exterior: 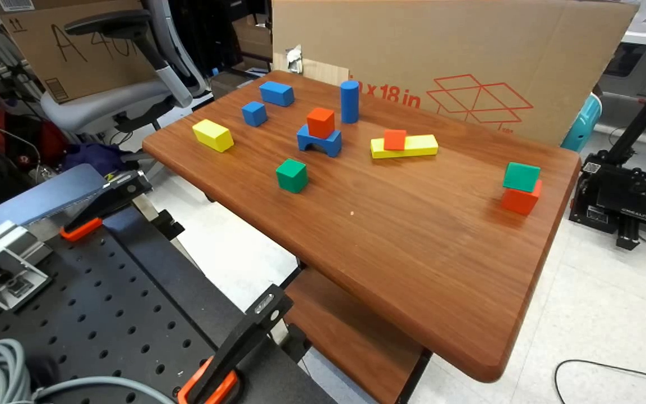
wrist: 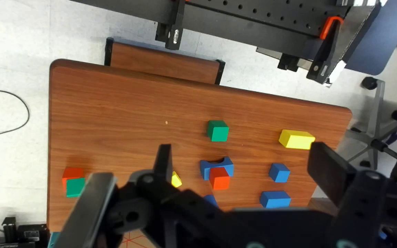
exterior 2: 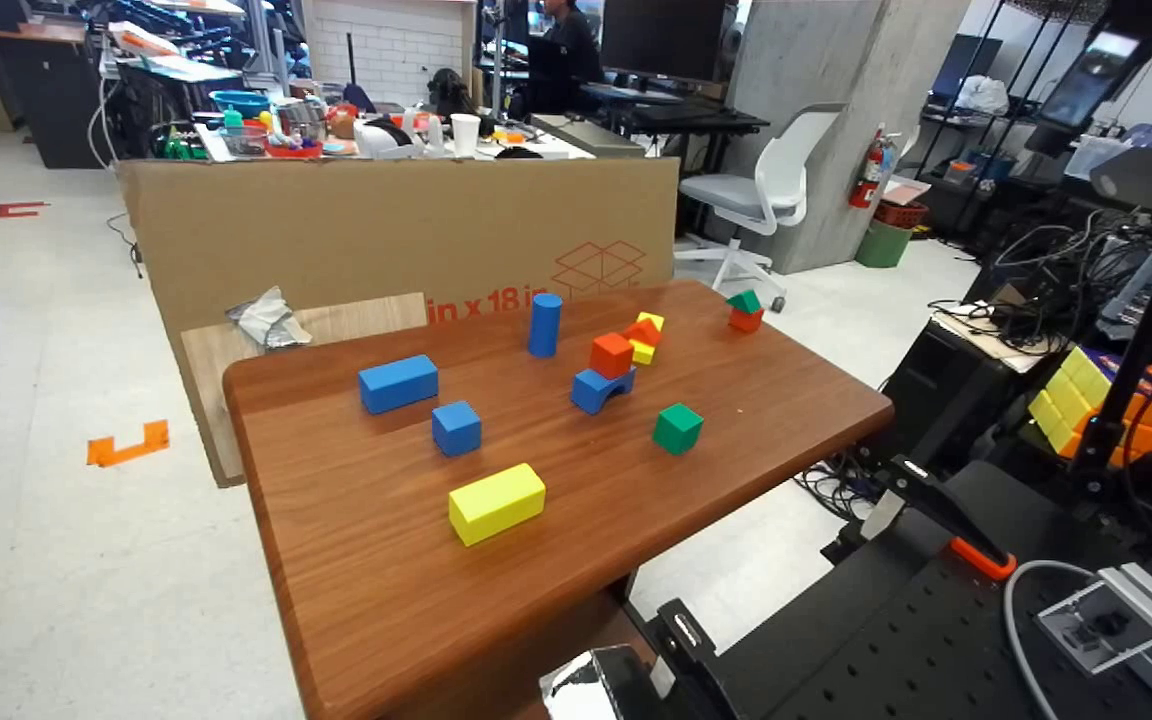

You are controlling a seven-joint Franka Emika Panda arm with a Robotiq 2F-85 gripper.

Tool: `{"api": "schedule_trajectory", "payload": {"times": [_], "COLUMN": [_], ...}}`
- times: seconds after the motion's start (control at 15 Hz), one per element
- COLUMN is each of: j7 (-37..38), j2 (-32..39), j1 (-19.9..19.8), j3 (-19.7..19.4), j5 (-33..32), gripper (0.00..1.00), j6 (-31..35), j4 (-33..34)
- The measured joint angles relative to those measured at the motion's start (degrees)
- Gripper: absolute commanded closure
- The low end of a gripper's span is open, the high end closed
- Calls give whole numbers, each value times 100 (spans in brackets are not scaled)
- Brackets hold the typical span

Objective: Put the green block on the yellow block

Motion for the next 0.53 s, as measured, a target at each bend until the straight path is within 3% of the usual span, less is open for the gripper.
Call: {"api": "schedule_trajectory", "payload": {"times": [0.53], "j7": [1025], "j2": [1317], "j1": [144], "j3": [1082], "j5": [2], "gripper": [0], "j6": [1525], "j4": [-58]}}
